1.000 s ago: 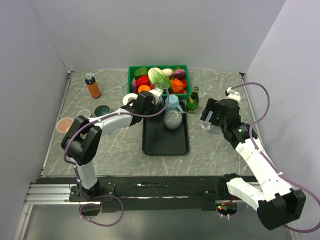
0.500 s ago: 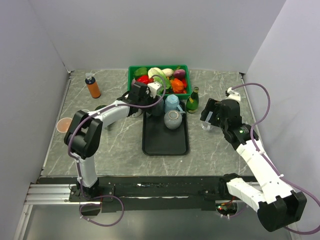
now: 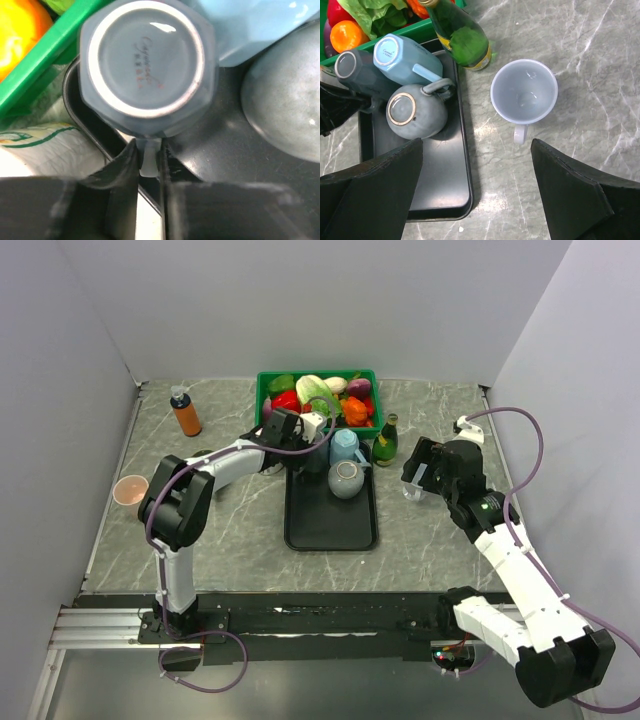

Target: Turn the mug right side up

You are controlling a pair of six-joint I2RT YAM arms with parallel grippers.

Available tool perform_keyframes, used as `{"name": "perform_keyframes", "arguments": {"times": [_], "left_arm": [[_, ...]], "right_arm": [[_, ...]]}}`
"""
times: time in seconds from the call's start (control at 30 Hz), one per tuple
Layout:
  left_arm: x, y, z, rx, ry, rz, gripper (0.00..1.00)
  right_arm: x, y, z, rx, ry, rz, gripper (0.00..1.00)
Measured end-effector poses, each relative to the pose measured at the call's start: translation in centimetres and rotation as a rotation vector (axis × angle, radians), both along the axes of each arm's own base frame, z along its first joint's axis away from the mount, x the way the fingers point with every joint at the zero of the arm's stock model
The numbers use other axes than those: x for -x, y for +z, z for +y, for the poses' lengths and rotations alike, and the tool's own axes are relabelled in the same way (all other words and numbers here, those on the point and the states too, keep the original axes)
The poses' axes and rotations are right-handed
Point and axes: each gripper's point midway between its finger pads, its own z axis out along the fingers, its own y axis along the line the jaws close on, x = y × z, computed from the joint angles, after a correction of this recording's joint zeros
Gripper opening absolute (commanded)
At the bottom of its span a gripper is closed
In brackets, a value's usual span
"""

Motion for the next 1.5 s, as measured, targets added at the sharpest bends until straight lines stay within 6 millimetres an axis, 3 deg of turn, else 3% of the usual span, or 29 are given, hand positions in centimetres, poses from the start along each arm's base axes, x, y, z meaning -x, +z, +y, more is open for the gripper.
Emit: {"name": "perform_keyframes", "arguments": {"times": [0.03, 0.43, 0.6, 0.77, 0.97, 1.1, 1.2, 1.33, 1.5], "left_arm": [[-0.1, 0.0, 0.0, -0.002, 0.0, -0.003, 0.01], [-0.1, 0.2, 0.5, 0.004, 0.04, -0.008, 0.01], [1.9, 0.8, 1.9, 0.035, 0.12, 0.012, 0.01], [4.0, 3.4, 2.3, 0.112, 0.171, -0.008, 0.01], [5.7, 8.6, -0.4, 0.281, 0.173, -0.077, 0.01], [7.4, 13.3, -2.2, 0.441, 0.191, -0.086, 0.01], [8.4, 17.6, -2.6, 0.586, 0.213, -0.094, 0.01], [10.0, 25.2, -2.5, 0.846, 0.216, -0.128, 0.01], [13.6, 32.9, -2.4, 1.164, 0.126, -0.122, 0.01]], "right_arm": [[0.0, 0.0, 0.0, 0.0, 0.0, 0.0, 0.94], [0.1, 0.1, 0.3, -0.015, 0.012, -0.001, 0.94], [0.2, 0.3, 0.6, -0.028, 0.022, -0.008, 0.94], [0.4, 0.5, 1.0, -0.046, 0.042, -0.011, 0.95], [0.6, 1.1, 2.9, -0.113, 0.137, -0.055, 1.0], [1.5, 1.7, 5.2, -0.193, 0.265, -0.133, 1.0], [2.5, 3.5, 7.6, -0.273, 0.407, -0.211, 1.0], [3.6, 7.1, 11.0, -0.389, 0.61, -0.318, 1.0], [5.5, 10.7, 13.8, -0.551, 0.787, -0.404, 1.0]]}}
